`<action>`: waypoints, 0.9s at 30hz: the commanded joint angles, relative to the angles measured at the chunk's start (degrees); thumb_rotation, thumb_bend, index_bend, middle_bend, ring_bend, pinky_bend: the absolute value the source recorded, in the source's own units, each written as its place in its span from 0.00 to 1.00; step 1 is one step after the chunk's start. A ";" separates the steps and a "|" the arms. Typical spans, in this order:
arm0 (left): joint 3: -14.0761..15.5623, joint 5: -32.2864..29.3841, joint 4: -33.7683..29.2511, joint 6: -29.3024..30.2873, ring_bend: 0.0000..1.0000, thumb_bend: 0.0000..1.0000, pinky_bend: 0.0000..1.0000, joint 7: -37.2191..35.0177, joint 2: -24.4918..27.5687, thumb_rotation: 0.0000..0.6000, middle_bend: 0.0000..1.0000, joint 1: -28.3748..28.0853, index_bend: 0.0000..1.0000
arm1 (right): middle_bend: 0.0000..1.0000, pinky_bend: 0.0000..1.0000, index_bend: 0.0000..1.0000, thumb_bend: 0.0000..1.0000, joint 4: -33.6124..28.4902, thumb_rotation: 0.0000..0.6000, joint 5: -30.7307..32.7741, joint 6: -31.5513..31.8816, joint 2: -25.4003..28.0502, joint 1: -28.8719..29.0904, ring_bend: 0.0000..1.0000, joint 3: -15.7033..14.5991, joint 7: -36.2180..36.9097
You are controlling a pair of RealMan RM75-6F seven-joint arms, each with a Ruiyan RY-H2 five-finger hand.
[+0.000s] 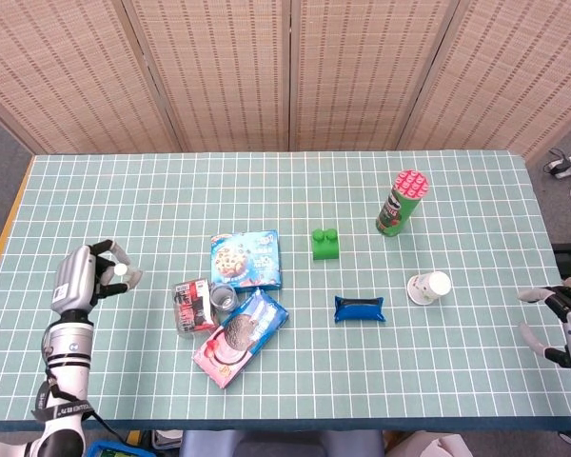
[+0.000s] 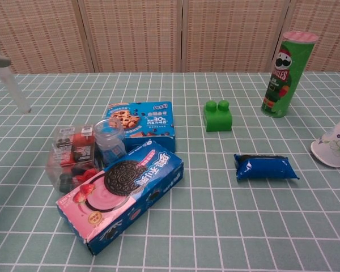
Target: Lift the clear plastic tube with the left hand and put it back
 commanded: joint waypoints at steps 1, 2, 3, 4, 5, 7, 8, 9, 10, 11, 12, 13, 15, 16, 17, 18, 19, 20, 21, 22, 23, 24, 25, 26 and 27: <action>-2.52 -3.26 -4.16 -5.56 1.00 0.25 1.00 -5.64 3.37 1.00 1.00 0.93 0.77 | 0.44 0.51 0.40 0.27 -0.01 1.00 -0.09 0.00 0.03 0.01 0.33 -0.03 0.03; -2.76 -3.41 -4.84 -6.47 1.00 0.25 1.00 -6.28 4.08 1.00 1.00 0.98 0.77 | 0.44 0.51 0.40 0.27 -0.02 1.00 -0.12 0.01 0.02 0.01 0.33 -0.04 0.02; -2.92 -3.39 -5.46 -7.13 1.00 0.25 1.00 -6.66 4.64 1.00 1.00 0.94 0.77 | 0.44 0.51 0.40 0.27 -0.03 1.00 -0.16 0.01 0.01 0.02 0.33 -0.06 0.00; -2.99 -3.26 -6.06 -7.57 1.00 0.25 1.00 -6.84 5.04 1.00 1.00 0.83 0.77 | 0.44 0.51 0.40 0.27 -0.05 1.00 -0.20 -0.01 0.00 0.02 0.33 -0.09 -0.02; -2.97 -3.03 -6.90 -7.96 1.00 0.25 1.00 -6.84 5.38 1.00 1.00 0.61 0.77 | 0.44 0.51 0.40 0.26 -0.10 1.00 -0.28 -0.06 0.02 0.04 0.33 -0.14 0.02; -2.80 -2.81 -8.18 -8.38 1.00 0.25 1.00 -6.58 5.66 1.00 1.00 0.15 0.77 | 0.44 0.51 0.40 0.27 -0.19 1.00 -0.50 -0.14 0.11 0.07 0.33 -0.28 0.30; -2.74 -2.73 -8.99 -8.56 1.00 0.25 1.00 -6.40 5.69 1.00 1.00 -0.23 0.77 | 0.44 0.51 0.40 0.27 -0.20 1.00 -0.67 -0.17 0.16 0.09 0.33 -0.36 0.48; -2.71 -2.67 -9.56 -8.64 1.00 0.25 1.00 -6.24 5.65 1.00 1.00 -0.56 0.77 | 0.44 0.51 0.40 0.27 -0.18 1.00 -0.77 -0.17 0.20 0.09 0.33 -0.40 0.53; -2.72 -2.55 -10.26 -8.63 1.00 0.25 1.00 -5.94 5.53 1.00 1.00 -1.07 0.77 | 0.44 0.51 0.40 0.27 -0.18 1.00 -0.85 -0.17 0.22 0.10 0.33 -0.44 0.51; -2.77 -2.49 -10.73 -8.56 1.00 0.25 1.00 -5.72 5.38 1.00 1.00 -1.48 0.77 | 0.44 0.51 0.40 0.27 -0.19 1.00 -0.89 -0.17 0.22 0.12 0.33 -0.45 0.49; -2.85 -2.49 -11.21 -8.47 1.00 0.25 1.00 -5.49 5.22 1.00 1.00 -1.90 0.77 | 0.44 0.51 0.40 0.26 -0.21 1.00 -0.93 -0.20 0.23 0.14 0.33 -0.48 0.49; -2.97 -2.61 -11.72 -8.38 1.00 0.25 1.00 -5.16 4.98 1.00 1.00 -2.53 0.77 | 0.44 0.51 0.40 0.27 -0.22 1.00 -0.99 -0.23 0.25 0.14 0.33 -0.53 0.55; -3.18 -2.96 -11.72 -8.60 1.00 0.25 1.00 -4.94 4.33 1.00 1.00 -3.61 0.77 | 0.44 0.51 0.40 0.27 -0.23 1.00 -1.13 -0.20 0.30 0.14 0.33 -0.60 0.72; -3.26 -3.21 -11.72 -8.79 1.00 0.25 1.00 -4.81 4.02 1.00 1.00 -4.17 0.77 | 0.44 0.51 0.40 0.27 -0.23 1.00 -1.25 -0.15 0.33 0.14 0.33 -0.63 0.82; -3.33 -3.53 -11.72 -8.98 1.00 0.25 1.00 -4.50 3.66 1.00 1.00 -4.93 0.77 | 0.44 0.51 0.40 0.27 -0.22 1.00 -1.39 -0.09 0.39 0.13 0.33 -0.69 0.96; -3.38 -3.75 -11.72 -8.94 1.00 0.25 1.00 -4.20 3.35 1.00 1.00 -5.49 0.77 | 0.44 0.51 0.40 0.27 -0.22 1.00 -1.46 -0.04 0.42 0.12 0.33 -0.71 1.07; -3.38 -4.04 -11.72 -8.73 1.00 0.25 1.00 -3.64 2.87 1.00 1.00 -6.24 0.77 | 0.44 0.51 0.40 0.27 -0.21 1.00 -1.51 -0.01 0.46 0.10 0.33 -0.74 1.18; -3.35 -4.31 -11.72 -8.54 1.00 0.25 1.00 -3.18 2.49 1.00 1.00 -6.81 0.77 | 0.44 0.51 0.40 0.27 -0.19 1.00 -1.54 0.01 0.49 0.10 0.33 -0.76 1.25; -3.36 -4.65 -11.72 -8.32 1.00 0.25 1.00 -2.77 2.09 1.00 1.00 -7.37 0.77 | 0.44 0.51 0.40 0.27 -0.17 1.00 -1.57 0.01 0.52 0.11 0.33 -0.77 1.30; -3.39 -5.16 -11.72 -7.91 1.00 0.25 1.00 -2.22 1.54 1.00 1.00 -8.09 0.77 | 0.44 0.51 0.40 0.27 -0.16 1.00 -1.59 0.00 0.55 0.12 0.33 -0.78 1.37; -3.35 -5.53 -11.72 -7.54 1.00 0.25 1.00 -1.73 1.14 1.00 1.00 -8.61 0.77 | 0.44 0.51 0.40 0.27 -0.16 1.00 -1.60 0.01 0.58 0.12 0.33 -0.79 1.42; -3.28 -5.92 -11.72 -7.07 1.00 0.25 1.00 -1.19 0.73 1.00 1.00 -9.10 0.77 | 0.44 0.51 0.40 0.27 -0.16 1.00 -1.60 0.02 0.60 0.11 0.33 -0.80 1.48; -3.19 -6.32 -11.72 -6.62 1.00 0.25 1.00 -0.65 0.29 1.00 1.00 -9.58 0.77 | 0.44 0.51 0.40 0.27 -0.17 1.00 -1.62 0.04 0.63 0.10 0.33 -0.82 1.54; -3.12 -6.82 -11.72 -6.04 1.00 0.25 1.00 -0.11 -0.26 1.00 1.00 -10.14 0.77 | 0.44 0.51 0.40 0.27 -0.17 1.00 -1.65 0.11 0.67 0.07 0.33 -0.84 1.65; -3.05 -7.22 -11.72 -5.75 1.00 0.25 1.00 0.26 -0.75 1.00 1.00 -10.61 0.77 | 0.44 0.51 0.40 0.27 -0.17 1.00 -1.67 0.16 0.71 0.06 0.33 -0.84 1.72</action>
